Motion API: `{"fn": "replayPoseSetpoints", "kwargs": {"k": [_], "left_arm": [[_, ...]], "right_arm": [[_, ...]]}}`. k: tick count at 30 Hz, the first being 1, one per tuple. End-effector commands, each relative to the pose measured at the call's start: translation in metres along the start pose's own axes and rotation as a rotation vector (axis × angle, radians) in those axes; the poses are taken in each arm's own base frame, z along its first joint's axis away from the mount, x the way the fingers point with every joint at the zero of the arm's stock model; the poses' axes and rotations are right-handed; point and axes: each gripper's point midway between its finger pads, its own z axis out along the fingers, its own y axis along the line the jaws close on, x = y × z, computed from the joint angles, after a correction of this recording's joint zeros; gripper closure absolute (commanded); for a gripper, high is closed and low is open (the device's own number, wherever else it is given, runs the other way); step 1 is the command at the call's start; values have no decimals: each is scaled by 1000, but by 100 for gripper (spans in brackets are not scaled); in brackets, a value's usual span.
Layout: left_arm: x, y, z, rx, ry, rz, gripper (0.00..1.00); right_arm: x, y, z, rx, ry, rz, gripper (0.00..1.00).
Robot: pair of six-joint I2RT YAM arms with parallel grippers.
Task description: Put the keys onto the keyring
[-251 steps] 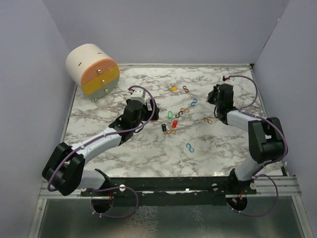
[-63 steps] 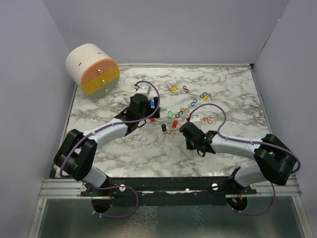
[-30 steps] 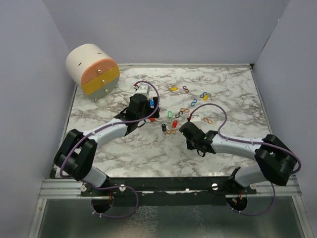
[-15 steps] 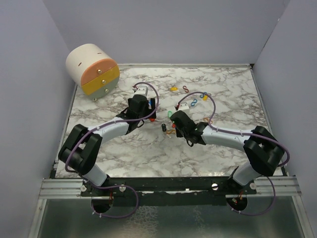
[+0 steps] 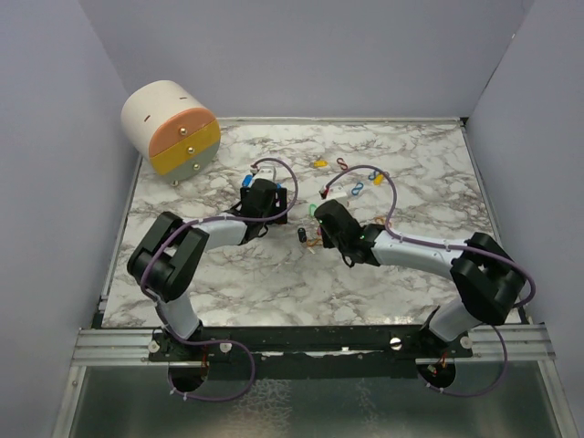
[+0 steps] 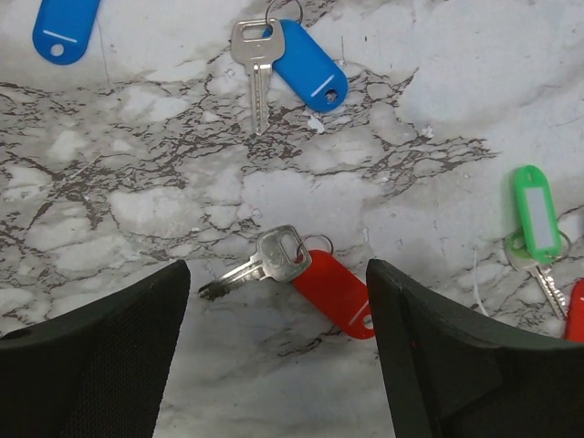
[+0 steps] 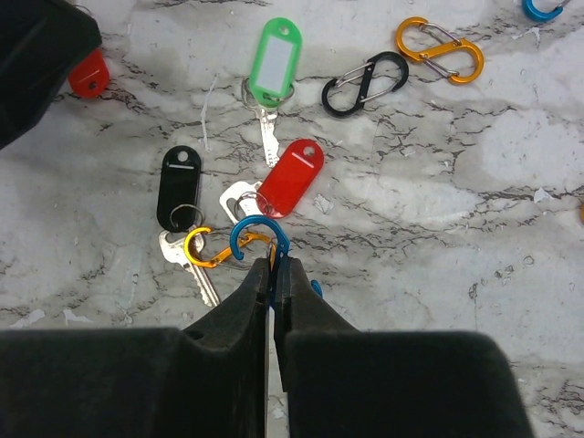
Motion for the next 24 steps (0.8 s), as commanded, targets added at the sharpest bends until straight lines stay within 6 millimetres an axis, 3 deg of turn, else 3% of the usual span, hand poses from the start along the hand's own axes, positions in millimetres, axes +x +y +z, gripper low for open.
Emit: {"fn": "replayPoseSetpoints", "kwargs": {"k": [1,8,16,24], "left_arm": [[-12,-6,18,0,-29,-5,22],[-9,-19,22,65,-18,-11,26],[7,-18,24,78,17,0,33],[13,-13,11,60,20,17,33]], "right_arm": [[-26,-3,-9,-9,-83,33,99],[-28,-6,-14,-20,-94,48,99],[-27,-5,-14,-29,-91,49,99],[-24,-6,-13,-30,-87,52,99]]}}
